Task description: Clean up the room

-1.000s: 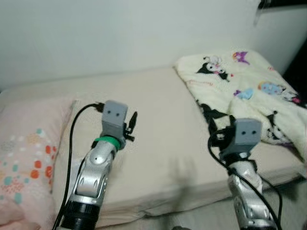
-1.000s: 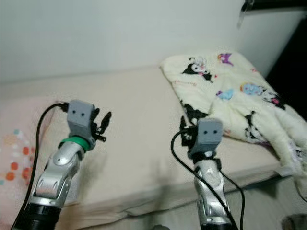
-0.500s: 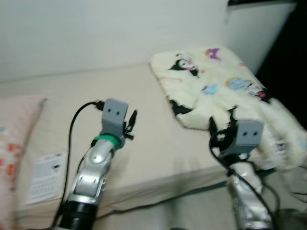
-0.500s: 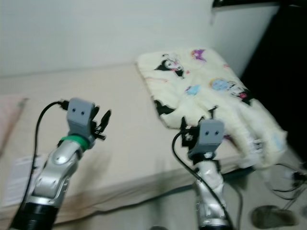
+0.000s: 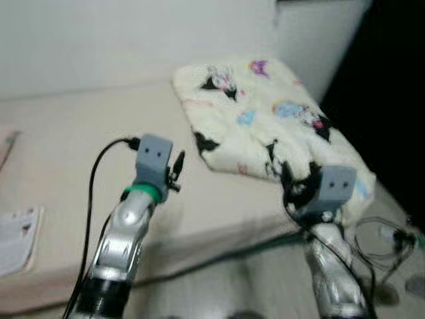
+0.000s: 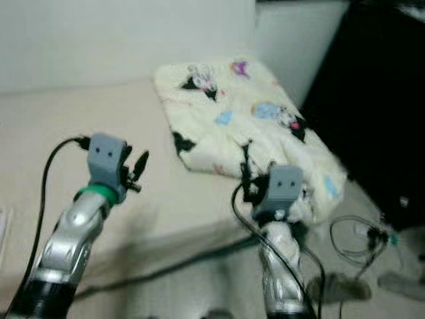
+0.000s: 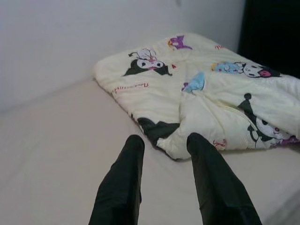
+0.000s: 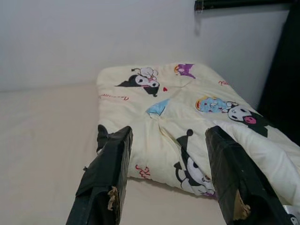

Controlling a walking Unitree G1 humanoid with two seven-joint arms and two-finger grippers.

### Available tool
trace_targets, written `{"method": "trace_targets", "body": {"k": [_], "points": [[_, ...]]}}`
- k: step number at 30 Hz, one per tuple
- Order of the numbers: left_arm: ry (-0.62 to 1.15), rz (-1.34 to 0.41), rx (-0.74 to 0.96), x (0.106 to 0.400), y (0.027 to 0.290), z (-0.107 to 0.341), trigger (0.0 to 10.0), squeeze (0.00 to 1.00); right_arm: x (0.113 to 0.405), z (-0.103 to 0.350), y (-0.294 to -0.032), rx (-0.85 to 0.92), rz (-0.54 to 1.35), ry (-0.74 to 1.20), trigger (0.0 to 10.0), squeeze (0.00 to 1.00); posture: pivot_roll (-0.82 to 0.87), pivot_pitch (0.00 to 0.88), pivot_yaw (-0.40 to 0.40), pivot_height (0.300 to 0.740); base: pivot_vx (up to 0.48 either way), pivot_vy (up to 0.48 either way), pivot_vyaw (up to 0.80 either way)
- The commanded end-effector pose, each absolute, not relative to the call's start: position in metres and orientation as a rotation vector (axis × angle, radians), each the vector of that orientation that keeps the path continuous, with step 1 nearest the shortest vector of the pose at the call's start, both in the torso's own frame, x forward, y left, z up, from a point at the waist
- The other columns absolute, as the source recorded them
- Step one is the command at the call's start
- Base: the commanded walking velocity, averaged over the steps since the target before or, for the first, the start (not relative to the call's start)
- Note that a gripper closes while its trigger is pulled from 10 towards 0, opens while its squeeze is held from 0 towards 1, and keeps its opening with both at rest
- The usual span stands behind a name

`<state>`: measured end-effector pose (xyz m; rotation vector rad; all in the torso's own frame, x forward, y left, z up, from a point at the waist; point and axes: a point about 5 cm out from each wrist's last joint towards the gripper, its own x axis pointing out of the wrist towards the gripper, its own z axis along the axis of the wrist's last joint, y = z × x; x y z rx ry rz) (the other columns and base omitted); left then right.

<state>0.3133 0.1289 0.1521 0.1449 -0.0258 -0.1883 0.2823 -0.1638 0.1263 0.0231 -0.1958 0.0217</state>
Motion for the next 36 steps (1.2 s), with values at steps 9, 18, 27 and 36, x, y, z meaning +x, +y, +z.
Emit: {"method": "trace_targets", "body": {"k": [9,18,27,36], "points": [[0.016,-0.195,0.153,0.3134,0.1275,0.1450,10.0,0.00,0.2810,0.1226,-0.1679,0.020,0.005,-0.180,10.0,0.00,-0.13,0.000,0.090,0.740,0.000,-0.240,0.00],[0.018,-0.197,0.154,0.3142,0.1277,0.1443,10.0,0.00,0.2809,0.1227,-0.1676,0.019,0.005,-0.181,10.0,0.00,-0.14,0.000,0.092,0.740,0.000,0.000,0.00],[0.025,-0.198,0.158,0.3149,0.1278,0.1435,10.0,0.00,0.2802,0.1220,-0.1669,0.017,0.008,-0.179,10.0,0.00,-0.14,0.000,0.094,0.740,0.000,0.000,0.00],[0.026,-0.193,0.147,0.3150,0.1278,0.1435,10.0,0.00,0.2800,0.1215,-0.1673,0.015,0.010,-0.176,10.0,0.00,-0.14,0.000,0.094,0.740,0.000,0.198,0.00]]}}
